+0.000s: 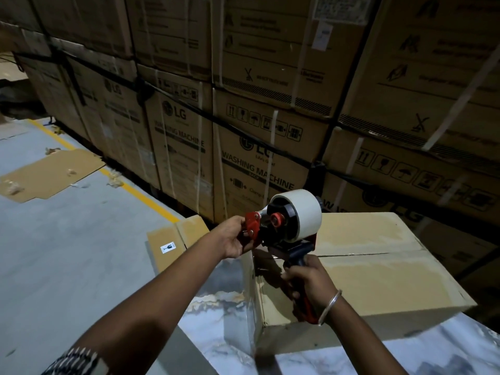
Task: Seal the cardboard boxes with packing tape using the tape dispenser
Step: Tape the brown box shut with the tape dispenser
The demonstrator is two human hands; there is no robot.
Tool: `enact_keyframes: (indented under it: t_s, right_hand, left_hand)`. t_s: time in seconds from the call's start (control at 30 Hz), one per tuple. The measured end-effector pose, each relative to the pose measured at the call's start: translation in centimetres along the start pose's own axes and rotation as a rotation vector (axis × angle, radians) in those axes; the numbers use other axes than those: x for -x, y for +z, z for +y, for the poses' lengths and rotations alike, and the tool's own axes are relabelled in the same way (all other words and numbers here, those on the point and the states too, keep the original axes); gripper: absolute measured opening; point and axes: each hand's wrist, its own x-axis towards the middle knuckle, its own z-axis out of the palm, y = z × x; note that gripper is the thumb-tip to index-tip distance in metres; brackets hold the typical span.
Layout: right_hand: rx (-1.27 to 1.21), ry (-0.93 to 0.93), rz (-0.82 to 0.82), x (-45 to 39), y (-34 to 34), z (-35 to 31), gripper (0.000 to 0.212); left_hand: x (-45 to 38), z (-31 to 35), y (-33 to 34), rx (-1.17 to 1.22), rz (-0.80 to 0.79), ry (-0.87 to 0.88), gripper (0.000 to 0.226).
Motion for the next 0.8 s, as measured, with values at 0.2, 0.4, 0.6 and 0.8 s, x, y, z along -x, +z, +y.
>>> enact_keyframes:
  t_s: [0.2,0.4,0.6,0.8]
  right_hand:
    - [0.012,0.039,0.052,-0.5,0.9,0.2,0.022]
    - [-0.038,0.059,0.028,-0.3,1.9,0.4,0.025]
    - [-0.022,0.081,0.055,-0.5,2.5,1.0,0.017]
    - [-0.028,0.078,0.142,-1.2,3.7,1.1,0.022]
  left_hand:
    - [-1.8,1.1,-1.3,-0.013,-0.063,-0.052,0.026]
    - [-2.4,2.2,-0.5,-0.469,0.048,0.01,0.011]
    - [-3.1,4.0,-0.1,-0.795,0.164,0.128,0.029]
    - [-6.0,5.5,0.6,-1.034,0.206,0.283,0.032]
